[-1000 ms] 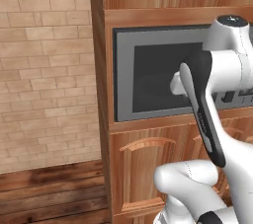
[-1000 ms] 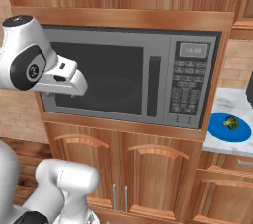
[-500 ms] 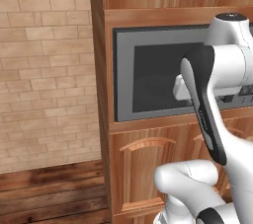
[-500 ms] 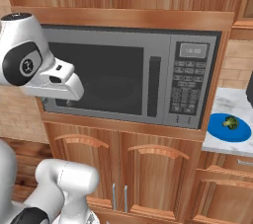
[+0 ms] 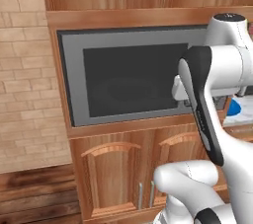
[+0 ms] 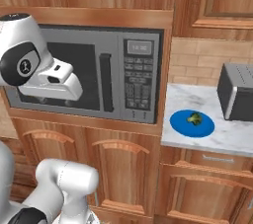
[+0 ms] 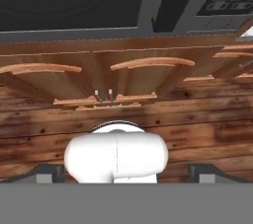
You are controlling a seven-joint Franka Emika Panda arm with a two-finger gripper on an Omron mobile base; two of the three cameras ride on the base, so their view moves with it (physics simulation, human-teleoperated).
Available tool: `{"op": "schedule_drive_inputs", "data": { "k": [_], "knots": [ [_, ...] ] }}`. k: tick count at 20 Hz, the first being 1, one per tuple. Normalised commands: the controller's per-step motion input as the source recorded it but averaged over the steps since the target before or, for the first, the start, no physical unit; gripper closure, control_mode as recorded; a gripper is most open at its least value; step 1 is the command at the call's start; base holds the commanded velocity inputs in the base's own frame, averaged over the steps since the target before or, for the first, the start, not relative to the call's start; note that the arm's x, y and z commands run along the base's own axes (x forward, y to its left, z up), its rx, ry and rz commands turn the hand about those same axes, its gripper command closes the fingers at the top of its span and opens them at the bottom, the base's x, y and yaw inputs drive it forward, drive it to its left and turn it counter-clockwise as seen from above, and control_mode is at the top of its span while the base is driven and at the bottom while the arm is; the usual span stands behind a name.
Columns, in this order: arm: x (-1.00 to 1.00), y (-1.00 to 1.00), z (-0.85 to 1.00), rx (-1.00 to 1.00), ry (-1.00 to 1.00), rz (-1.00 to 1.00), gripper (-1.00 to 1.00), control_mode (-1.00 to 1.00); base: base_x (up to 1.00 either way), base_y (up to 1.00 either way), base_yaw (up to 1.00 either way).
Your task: Pick the broccoli from the counter and place it in the microwave. Then turn on the microwave.
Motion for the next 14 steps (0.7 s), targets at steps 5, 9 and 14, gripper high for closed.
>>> {"op": "schedule_drive_inputs", "data": {
  "k": [5, 9, 14],
  "knots": [
    [0.00, 0.00, 0.00, 0.00, 0.00, 0.00, -1.00, 1.00, 0.00, -0.83, 0.00],
    [0.00, 0.00, 0.00, 0.00, 0.00, 0.00, -1.00, 1.00, 0.00, -0.64, 0.00],
    [0.00, 0.00, 0.00, 0.00, 0.00, 0.00, -1.00, 1.00, 0.09, -0.42, 0.05]
  ]
}}
